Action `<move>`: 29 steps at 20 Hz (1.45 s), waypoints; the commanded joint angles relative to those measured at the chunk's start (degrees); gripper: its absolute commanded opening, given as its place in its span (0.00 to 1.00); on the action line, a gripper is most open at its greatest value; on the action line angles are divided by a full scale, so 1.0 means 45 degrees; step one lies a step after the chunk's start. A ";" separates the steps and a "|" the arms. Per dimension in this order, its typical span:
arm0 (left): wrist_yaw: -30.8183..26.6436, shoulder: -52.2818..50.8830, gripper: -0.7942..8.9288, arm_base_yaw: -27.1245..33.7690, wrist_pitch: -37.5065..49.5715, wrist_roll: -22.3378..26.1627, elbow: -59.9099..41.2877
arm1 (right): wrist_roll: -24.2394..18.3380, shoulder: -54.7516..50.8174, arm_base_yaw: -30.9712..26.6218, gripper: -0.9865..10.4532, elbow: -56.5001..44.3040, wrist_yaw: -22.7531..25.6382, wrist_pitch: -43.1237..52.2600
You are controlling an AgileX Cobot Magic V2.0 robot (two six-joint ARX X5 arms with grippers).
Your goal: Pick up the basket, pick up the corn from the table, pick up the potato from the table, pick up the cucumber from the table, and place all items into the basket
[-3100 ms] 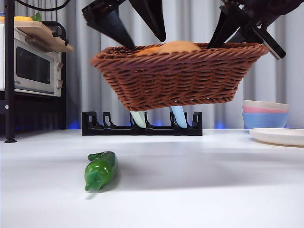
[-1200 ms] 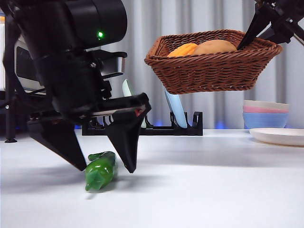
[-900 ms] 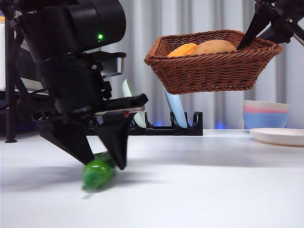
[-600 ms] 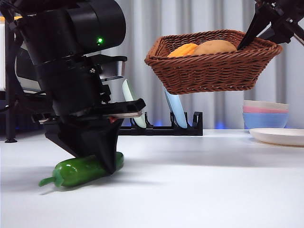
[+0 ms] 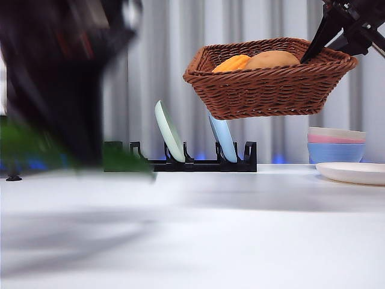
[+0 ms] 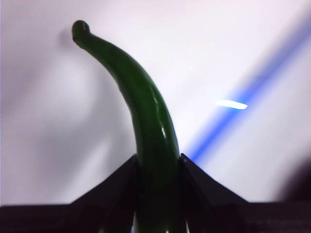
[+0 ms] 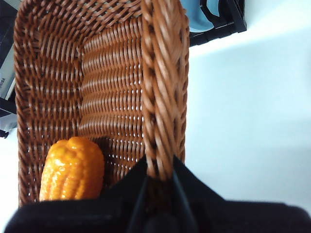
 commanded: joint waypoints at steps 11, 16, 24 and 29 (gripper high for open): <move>0.3512 -0.3094 0.07 -0.0039 0.4279 0.1020 0.2613 | 0.0185 -0.0131 0.0559 0.08 0.0175 -0.0112 0.0282; -0.1491 -0.2458 0.07 -0.0039 0.8859 -0.2273 0.2613 | 0.0185 -0.0131 0.1433 0.08 0.0175 -0.0063 0.0282; -0.4197 -0.0408 0.07 0.0005 1.1506 -0.3818 0.2613 | 0.0185 -0.0126 0.2812 0.08 0.0175 0.0340 0.0282; -0.4192 0.0806 0.08 -0.0015 1.2148 -0.3910 0.2613 | 0.0180 -0.0126 0.3381 0.08 0.0175 0.0675 0.0282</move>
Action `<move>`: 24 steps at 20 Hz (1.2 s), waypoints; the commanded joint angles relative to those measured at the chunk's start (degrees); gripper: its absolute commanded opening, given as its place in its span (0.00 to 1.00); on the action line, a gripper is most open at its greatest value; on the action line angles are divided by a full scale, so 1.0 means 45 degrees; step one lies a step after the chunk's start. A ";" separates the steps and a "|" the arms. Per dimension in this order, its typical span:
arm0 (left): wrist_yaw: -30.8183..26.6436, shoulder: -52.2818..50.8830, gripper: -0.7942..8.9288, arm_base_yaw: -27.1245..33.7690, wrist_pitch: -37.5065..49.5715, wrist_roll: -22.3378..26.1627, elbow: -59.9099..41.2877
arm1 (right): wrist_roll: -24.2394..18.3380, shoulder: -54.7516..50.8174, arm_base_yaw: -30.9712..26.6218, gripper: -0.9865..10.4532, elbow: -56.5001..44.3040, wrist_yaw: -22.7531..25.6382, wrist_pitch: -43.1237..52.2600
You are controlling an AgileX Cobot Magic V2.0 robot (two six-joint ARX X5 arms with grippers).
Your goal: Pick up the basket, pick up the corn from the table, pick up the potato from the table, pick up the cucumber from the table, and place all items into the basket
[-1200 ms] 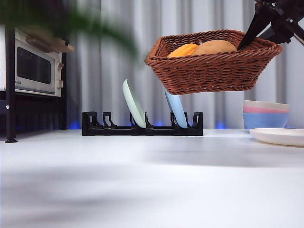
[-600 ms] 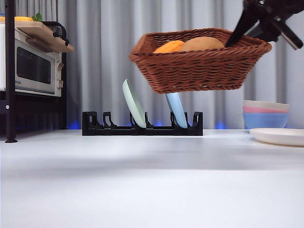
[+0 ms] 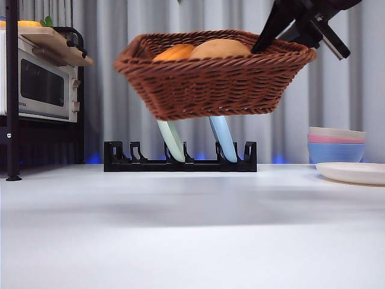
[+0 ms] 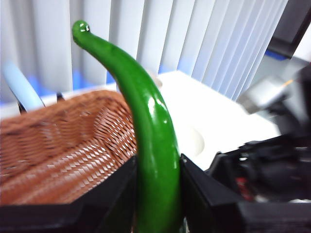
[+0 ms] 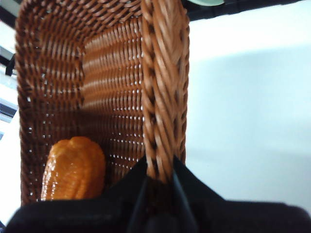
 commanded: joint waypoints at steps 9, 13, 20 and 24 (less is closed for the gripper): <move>0.0554 0.1088 0.58 0.0010 -0.0418 -0.0563 -0.0078 | 0.0238 -0.0126 0.0219 0.08 0.0175 -0.0117 0.0214; 0.0549 0.1073 0.58 0.0019 0.0019 -0.0559 -0.0015 | 0.0345 -0.0092 0.0219 0.08 0.0175 -0.0102 -0.0170; 0.0500 0.0389 0.58 0.0049 -0.3084 0.1137 0.3084 | 0.0767 0.1967 -0.0015 0.08 0.0175 0.0272 -0.0568; -0.0928 0.0389 0.58 0.0102 -0.6261 0.2749 0.5586 | 0.0874 0.3915 -0.0010 0.08 0.0175 0.0335 -0.0554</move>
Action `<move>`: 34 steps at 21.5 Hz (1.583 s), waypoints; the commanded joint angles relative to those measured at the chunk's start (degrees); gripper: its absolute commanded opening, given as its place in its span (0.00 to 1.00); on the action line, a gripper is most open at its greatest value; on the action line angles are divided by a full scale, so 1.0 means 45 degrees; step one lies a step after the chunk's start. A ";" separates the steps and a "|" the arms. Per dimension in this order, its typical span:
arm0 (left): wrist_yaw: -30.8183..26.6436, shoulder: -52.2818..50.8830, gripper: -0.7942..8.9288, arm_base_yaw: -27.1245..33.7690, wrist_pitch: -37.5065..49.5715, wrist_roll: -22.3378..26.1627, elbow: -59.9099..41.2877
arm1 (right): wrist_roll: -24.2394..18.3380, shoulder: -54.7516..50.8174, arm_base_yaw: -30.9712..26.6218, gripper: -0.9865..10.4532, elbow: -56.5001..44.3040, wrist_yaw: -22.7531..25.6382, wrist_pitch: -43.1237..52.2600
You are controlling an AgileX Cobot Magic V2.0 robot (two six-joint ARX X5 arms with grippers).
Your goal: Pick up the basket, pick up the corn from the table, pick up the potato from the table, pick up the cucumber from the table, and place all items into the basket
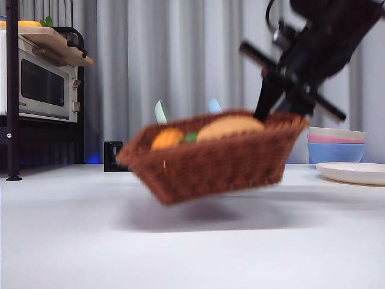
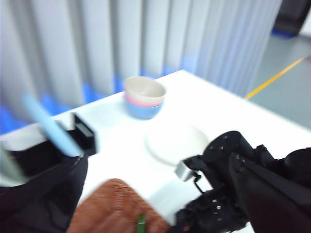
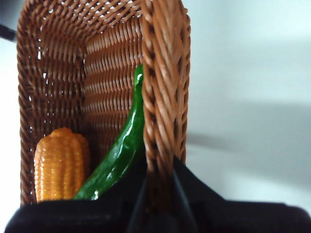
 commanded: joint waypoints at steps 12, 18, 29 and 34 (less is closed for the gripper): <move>-0.3113 -0.0034 0.58 0.0554 -0.3691 0.1953 0.1603 | 0.0340 0.1025 -0.0359 0.46 0.0063 0.0481 -0.0092; -0.3536 -0.0787 0.56 0.0704 -0.5047 0.2623 0.1603 | -0.1559 -0.2322 -0.0835 0.47 0.0063 0.0801 -0.0816; -0.2934 -0.3050 0.07 0.0704 -0.9049 0.2623 0.0758 | -0.4415 -0.7218 -0.0806 0.08 -0.0010 0.3842 -0.3259; -0.3045 -0.5163 0.07 0.0704 -0.7334 0.2467 -0.2565 | -0.4677 -0.8714 -0.0797 0.08 -0.0913 0.4182 -0.2667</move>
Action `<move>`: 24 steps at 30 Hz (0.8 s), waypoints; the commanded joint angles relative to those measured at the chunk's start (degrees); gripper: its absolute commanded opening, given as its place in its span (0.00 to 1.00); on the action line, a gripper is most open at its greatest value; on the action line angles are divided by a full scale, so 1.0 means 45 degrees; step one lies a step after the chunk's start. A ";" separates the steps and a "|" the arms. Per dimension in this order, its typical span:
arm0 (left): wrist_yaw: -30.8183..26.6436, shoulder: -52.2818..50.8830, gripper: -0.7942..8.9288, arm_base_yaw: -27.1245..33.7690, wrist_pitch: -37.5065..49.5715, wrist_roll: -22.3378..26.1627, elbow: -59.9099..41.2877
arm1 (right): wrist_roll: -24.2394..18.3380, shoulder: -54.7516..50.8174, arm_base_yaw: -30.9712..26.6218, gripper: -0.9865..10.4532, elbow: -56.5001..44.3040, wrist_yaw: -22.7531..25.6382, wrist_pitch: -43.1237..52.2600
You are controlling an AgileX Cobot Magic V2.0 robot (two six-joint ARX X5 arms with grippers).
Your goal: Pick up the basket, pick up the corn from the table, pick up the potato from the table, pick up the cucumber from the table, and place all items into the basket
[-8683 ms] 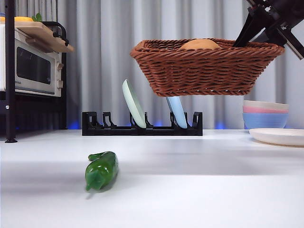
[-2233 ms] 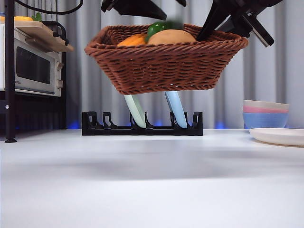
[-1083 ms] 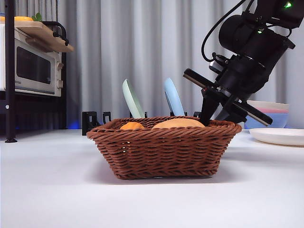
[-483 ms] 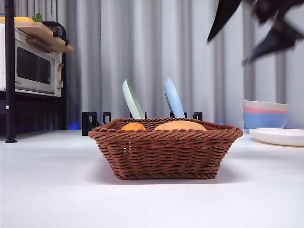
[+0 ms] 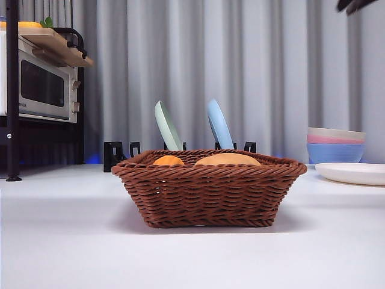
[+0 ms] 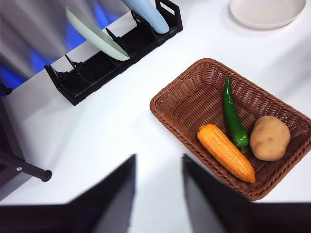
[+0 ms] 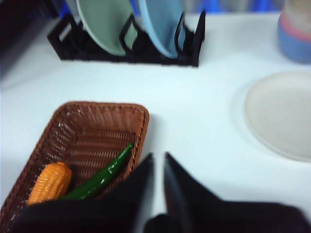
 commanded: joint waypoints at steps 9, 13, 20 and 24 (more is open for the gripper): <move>0.0000 -0.5042 0.07 0.0010 0.4454 -0.0821 -0.8733 | -0.0427 -0.4197 0.0044 0.08 -0.3886 0.0068 0.1953; 0.0019 -0.6533 0.07 0.0000 0.6047 -0.1044 -1.0953 | -0.0189 -0.6348 0.0044 0.08 -0.5678 0.0068 0.2589; -0.0029 -0.6907 0.08 0.0000 0.6402 -0.1496 -1.1356 | 0.1724 -0.7325 0.0044 0.09 -0.6037 0.0029 0.1345; -0.0029 -0.6907 0.08 0.0000 0.6416 -0.1496 -1.1356 | 0.1724 -0.7193 0.0044 0.09 -0.6037 0.0024 0.1253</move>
